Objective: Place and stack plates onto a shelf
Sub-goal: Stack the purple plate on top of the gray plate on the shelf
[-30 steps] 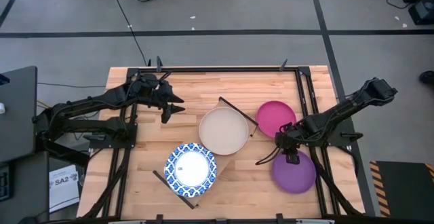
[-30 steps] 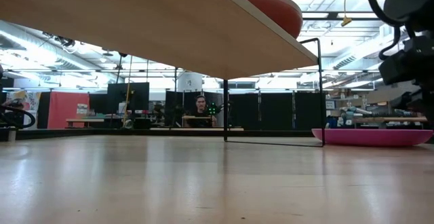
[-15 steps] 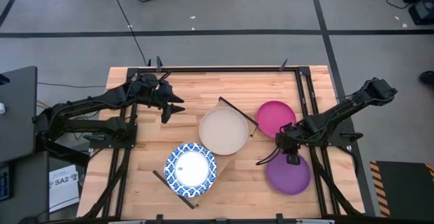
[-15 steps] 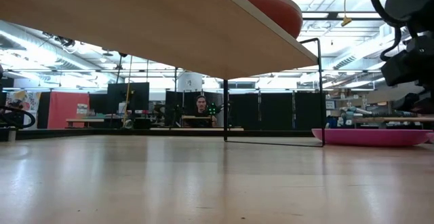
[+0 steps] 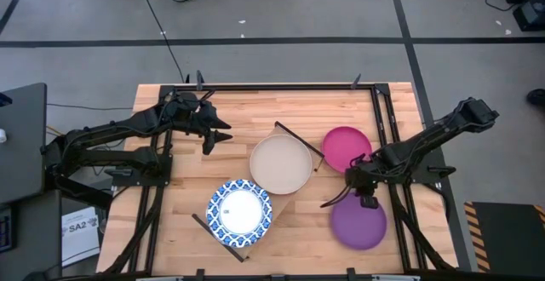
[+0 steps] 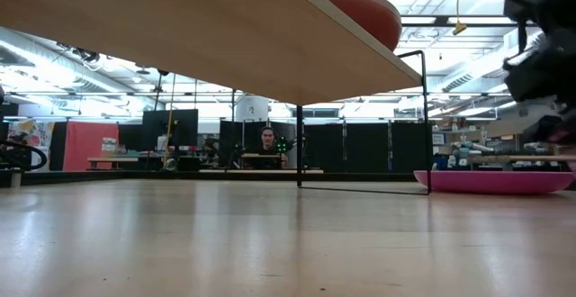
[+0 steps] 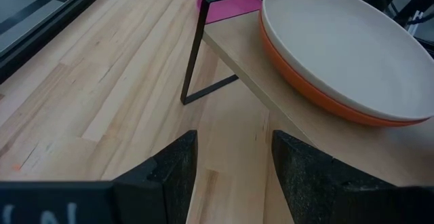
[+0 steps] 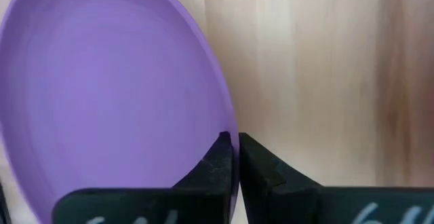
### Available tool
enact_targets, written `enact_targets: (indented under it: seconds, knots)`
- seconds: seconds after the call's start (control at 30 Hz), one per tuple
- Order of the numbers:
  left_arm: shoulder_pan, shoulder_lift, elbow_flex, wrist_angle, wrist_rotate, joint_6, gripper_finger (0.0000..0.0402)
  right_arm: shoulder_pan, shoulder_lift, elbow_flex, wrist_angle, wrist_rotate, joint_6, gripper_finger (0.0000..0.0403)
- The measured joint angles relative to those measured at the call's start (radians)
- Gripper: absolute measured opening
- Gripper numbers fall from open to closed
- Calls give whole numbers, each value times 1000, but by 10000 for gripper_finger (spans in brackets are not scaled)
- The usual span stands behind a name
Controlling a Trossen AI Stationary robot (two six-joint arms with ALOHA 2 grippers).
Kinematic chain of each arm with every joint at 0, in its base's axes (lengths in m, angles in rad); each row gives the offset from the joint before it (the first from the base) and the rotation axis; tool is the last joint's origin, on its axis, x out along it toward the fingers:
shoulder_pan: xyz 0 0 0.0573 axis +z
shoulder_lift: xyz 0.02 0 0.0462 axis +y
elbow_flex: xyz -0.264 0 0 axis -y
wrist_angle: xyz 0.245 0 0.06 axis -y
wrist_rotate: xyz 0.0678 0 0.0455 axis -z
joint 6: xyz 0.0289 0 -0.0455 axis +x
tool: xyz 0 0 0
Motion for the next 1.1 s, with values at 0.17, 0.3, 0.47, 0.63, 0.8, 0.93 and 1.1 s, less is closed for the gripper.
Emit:
enact_targets:
  seconds: [0.17,0.3,0.47,0.63,0.8,0.93,1.1]
  knots:
    - [0,0,0,0,0,1,196,0,0,105,-96,-11,0,17]
    - [0,0,0,0,0,0,196,0,0,211,-213,-27,0,18]
    - [0,0,0,0,0,1,196,0,0,359,-340,-27,0,18]
    - [0,0,0,0,0,1,196,0,-1,497,-383,-23,0,18]
    - [0,0,0,0,0,1,196,-12,-1,605,-383,51,0,18]
    - [0,0,0,0,0,2,196,-51,-1,670,-381,107,1,18]
    - [0,0,0,0,0,2,196,-130,-1,713,-363,166,0,18]
